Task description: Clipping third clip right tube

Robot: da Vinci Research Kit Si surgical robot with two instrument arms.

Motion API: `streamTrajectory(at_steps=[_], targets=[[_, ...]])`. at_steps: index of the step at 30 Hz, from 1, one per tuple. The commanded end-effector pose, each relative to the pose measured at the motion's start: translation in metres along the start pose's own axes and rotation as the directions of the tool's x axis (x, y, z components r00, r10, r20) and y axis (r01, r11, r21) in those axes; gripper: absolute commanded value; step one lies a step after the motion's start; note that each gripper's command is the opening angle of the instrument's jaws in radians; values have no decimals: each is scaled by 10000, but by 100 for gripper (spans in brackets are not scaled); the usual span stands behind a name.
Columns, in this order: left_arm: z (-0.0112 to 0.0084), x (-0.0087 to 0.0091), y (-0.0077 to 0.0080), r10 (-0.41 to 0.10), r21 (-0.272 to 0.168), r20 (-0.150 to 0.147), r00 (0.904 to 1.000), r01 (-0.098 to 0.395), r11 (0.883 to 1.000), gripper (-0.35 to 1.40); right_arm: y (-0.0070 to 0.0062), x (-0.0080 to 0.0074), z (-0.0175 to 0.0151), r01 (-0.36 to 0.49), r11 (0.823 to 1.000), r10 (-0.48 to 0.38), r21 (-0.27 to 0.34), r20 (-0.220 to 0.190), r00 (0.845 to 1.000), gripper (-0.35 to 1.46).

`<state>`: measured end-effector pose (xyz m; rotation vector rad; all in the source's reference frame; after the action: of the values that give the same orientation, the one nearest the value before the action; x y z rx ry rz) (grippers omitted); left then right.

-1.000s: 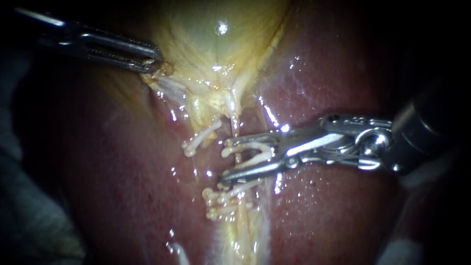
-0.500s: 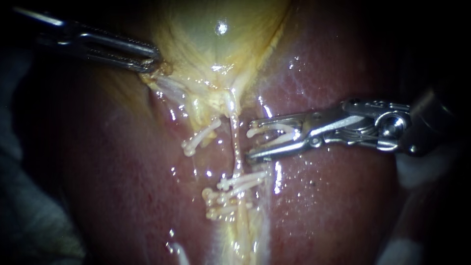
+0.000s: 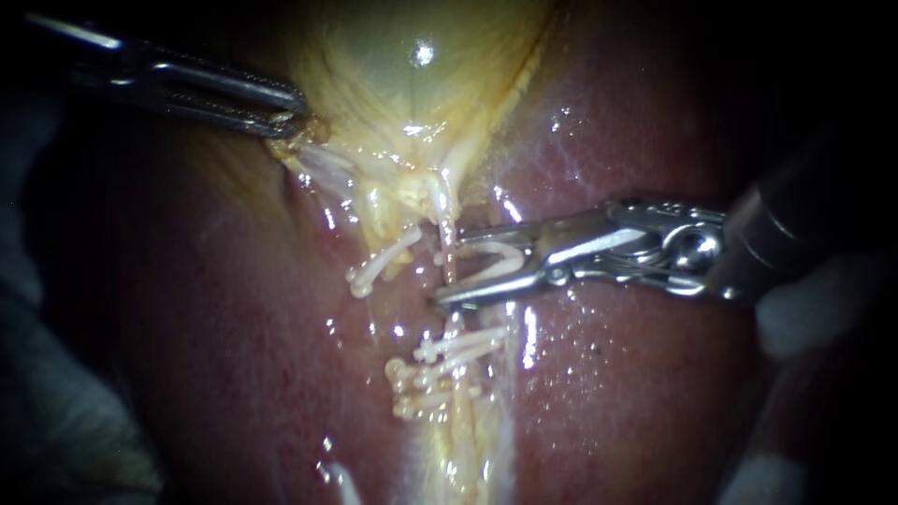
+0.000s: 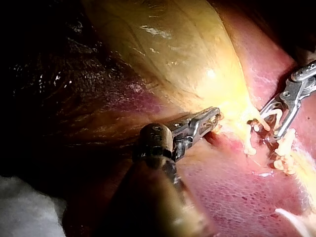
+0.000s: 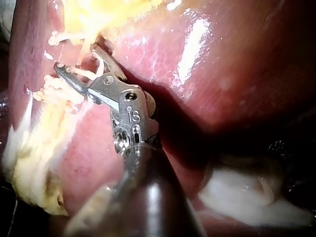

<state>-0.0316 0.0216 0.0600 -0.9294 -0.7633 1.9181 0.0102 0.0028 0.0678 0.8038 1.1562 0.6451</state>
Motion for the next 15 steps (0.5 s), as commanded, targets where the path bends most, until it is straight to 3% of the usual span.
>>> streamTrajectory(at_steps=[1,8,15], targets=[[0,0,0,-2,4,0,10000,2,10000,-35,-1,1,3,-63,10000,63,31,-80,9999,50],[1,0,0,-2,5,-1,10000,2,10000,-35,-14,10,11,-464,9975,514,524,-973,9939,50],[0,0,0,-1,4,0,10000,1,10000,-35,-26,25,8,-839,9931,947,826,-1379,9859,47]])
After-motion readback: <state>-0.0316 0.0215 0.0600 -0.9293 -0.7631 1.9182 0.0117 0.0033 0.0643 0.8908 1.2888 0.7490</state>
